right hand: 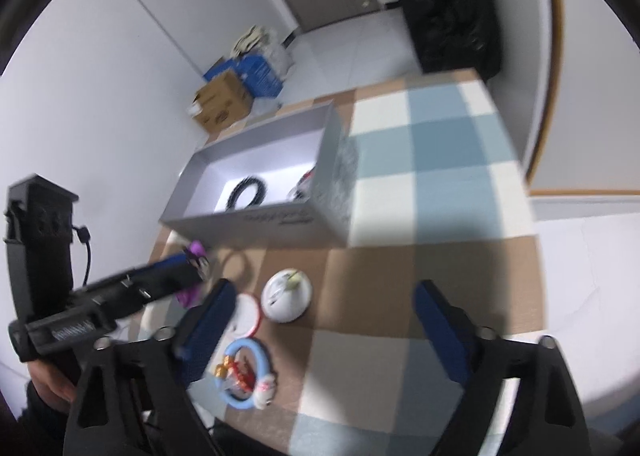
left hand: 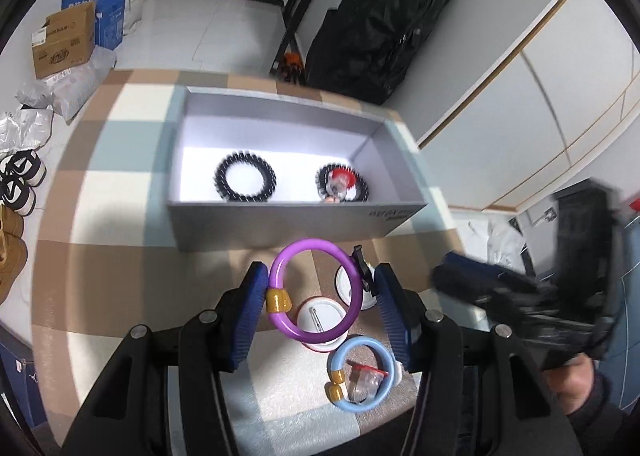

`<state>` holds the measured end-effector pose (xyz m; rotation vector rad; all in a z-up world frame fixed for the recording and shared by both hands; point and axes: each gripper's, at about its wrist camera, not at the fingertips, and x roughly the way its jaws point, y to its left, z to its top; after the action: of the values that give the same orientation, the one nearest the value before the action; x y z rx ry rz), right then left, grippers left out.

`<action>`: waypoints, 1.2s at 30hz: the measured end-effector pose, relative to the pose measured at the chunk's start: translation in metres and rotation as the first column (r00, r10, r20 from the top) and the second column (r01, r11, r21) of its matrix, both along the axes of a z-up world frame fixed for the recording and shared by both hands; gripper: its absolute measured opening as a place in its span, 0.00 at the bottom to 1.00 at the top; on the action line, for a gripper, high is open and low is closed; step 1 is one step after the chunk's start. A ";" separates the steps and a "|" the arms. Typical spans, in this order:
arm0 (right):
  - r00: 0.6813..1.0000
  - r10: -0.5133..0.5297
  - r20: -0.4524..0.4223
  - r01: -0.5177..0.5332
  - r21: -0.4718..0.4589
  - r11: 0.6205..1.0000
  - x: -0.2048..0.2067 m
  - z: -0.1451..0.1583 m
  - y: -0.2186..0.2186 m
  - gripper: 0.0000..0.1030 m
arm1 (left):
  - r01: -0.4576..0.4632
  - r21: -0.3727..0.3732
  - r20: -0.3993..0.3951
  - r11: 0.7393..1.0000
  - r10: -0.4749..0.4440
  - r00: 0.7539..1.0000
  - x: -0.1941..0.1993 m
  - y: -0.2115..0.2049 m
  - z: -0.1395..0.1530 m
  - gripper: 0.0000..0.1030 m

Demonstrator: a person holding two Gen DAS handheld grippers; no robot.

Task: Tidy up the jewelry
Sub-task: 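Lift the purple ring with the left gripper while the right gripper grasps the black figurine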

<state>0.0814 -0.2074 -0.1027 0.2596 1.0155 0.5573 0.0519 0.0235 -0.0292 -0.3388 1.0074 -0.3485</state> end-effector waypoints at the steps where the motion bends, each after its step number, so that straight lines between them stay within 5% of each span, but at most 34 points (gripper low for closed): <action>1: 1.000 0.012 -0.013 -0.012 -0.007 1.000 0.000 -0.003 0.004 0.75 | -0.006 -0.007 0.010 1.000 0.006 1.000 -0.001 0.003 0.003 0.48; 5: 0.999 0.045 -0.019 -0.046 -0.028 0.999 0.001 -0.007 0.019 0.56 | -0.031 -0.083 0.030 0.996 0.034 0.999 -0.002 0.018 0.012 0.48; 7: 0.997 0.069 -0.025 -0.070 -0.030 0.997 0.002 -0.009 0.029 0.30 | -0.037 -0.125 0.039 0.991 0.042 0.998 -0.001 0.021 0.015 0.48; 20: 0.997 0.071 -0.023 -0.074 -0.127 0.989 0.010 -0.019 0.060 0.29 | -0.034 -0.179 0.079 0.983 0.049 0.996 -0.004 0.036 0.022 0.48; 25: 0.998 0.064 0.003 -0.062 -0.173 0.983 0.011 -0.017 0.068 0.12 | -0.036 -0.153 0.088 0.988 0.050 0.995 -0.006 0.036 0.025 0.48; 36: 0.999 0.048 0.017 -0.046 -0.106 0.993 0.008 -0.004 0.057 0.08 | -0.035 -0.119 0.093 0.992 0.047 0.995 -0.005 0.029 0.025 0.48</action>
<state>0.0898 -0.1506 -0.1064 0.1368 1.0310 0.5456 0.0468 0.0528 -0.0047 -0.4449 0.8868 -0.3843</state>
